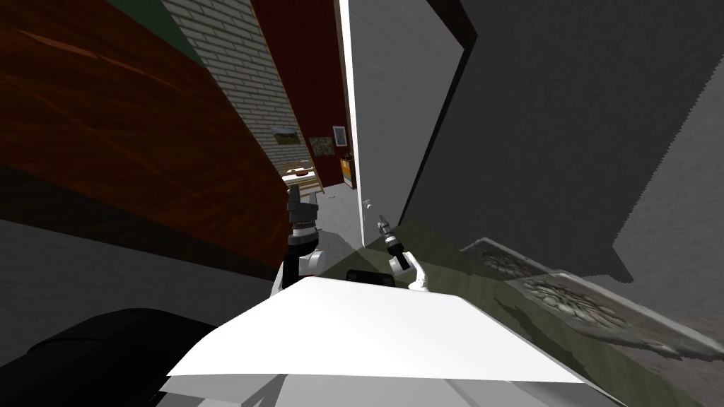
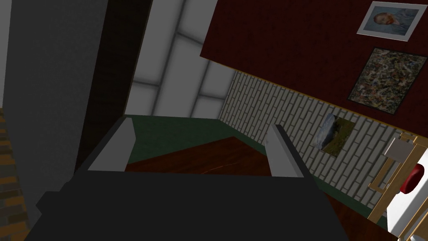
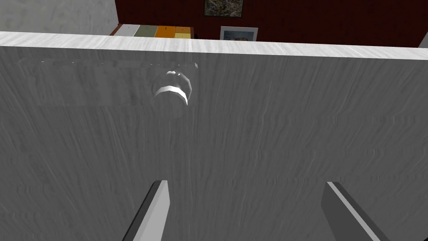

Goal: Push the door open

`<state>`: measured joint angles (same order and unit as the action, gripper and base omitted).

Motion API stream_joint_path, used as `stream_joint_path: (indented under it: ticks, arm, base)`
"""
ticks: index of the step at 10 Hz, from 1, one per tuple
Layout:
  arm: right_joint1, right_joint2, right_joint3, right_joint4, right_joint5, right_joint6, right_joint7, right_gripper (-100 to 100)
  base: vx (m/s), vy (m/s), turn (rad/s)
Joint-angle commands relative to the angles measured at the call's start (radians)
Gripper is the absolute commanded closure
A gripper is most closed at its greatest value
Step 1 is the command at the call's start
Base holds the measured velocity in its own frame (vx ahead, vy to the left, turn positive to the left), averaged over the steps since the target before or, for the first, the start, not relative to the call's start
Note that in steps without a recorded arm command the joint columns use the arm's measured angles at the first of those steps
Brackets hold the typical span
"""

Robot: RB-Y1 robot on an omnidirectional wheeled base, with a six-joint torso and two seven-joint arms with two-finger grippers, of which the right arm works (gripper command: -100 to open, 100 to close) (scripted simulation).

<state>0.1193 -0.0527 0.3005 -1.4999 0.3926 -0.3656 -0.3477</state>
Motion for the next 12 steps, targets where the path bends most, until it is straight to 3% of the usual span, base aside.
stream_joint_path:
  ticks: [1,5,10,12]
  arm:
    - [-0.020,0.010,0.010,0.035,0.017,0.006,-0.015,-100]
    - [-0.052,0.030,0.038,0.099,0.057,0.023,-0.053,-100]
    - [-0.102,0.076,0.084,0.200,0.121,0.050,-0.114,-100]
    - [-0.102,0.074,0.086,0.194,0.121,0.055,-0.117,-100]
  base:
    - [0.077,-0.119,0.075]
    - [0.070,-0.121,0.086]
    - [0.111,-0.151,0.103]
    - [0.053,-0.101,0.035]
